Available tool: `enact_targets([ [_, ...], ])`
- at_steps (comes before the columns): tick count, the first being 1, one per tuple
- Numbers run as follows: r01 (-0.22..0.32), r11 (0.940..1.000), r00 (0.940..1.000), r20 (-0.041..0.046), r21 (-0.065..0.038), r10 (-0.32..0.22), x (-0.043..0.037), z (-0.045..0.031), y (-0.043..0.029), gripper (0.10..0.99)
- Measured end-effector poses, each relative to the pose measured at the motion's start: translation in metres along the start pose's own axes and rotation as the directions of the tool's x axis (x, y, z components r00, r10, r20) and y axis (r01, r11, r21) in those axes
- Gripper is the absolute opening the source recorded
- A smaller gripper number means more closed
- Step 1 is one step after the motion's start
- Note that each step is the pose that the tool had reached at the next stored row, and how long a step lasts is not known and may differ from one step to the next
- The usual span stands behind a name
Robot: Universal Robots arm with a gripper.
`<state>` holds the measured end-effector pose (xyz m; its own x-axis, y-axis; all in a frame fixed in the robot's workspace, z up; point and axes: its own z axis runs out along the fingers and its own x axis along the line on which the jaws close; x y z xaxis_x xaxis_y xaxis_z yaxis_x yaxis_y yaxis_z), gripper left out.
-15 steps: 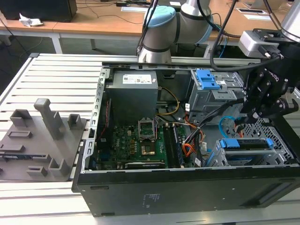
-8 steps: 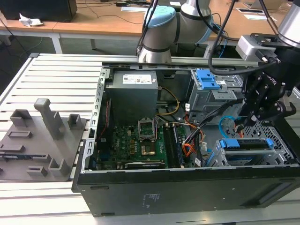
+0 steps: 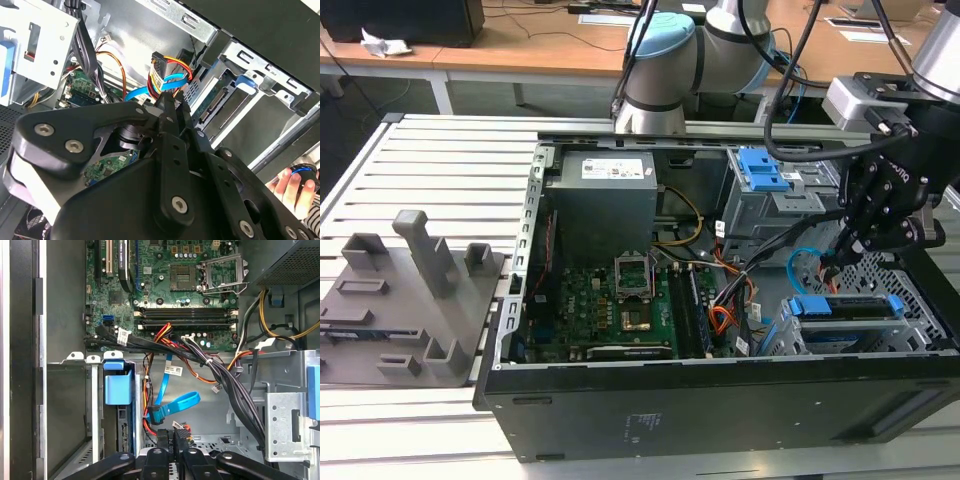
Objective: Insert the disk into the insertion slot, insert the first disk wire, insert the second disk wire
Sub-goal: 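Insert the first disk wire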
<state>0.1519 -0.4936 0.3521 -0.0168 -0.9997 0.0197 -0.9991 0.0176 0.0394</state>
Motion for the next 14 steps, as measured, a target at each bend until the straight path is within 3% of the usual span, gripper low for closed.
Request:
enact_targets([
  [5, 0.000, 1.0000, 1.0000, -0.0004, 0.000, 0.000, 0.0000, 0.0000, 0.0000, 0.173],
  [10, 0.000, 1.0000, 1.0000, -0.0005, 0.000, 0.000, -0.0002, -0.0003, -0.0079, 0.173],
  [14, 0.000, 1.0000, 1.0000, -0.0013, 0.000, 0.000, -0.0001, -0.0003, -0.0082, 0.173],
])
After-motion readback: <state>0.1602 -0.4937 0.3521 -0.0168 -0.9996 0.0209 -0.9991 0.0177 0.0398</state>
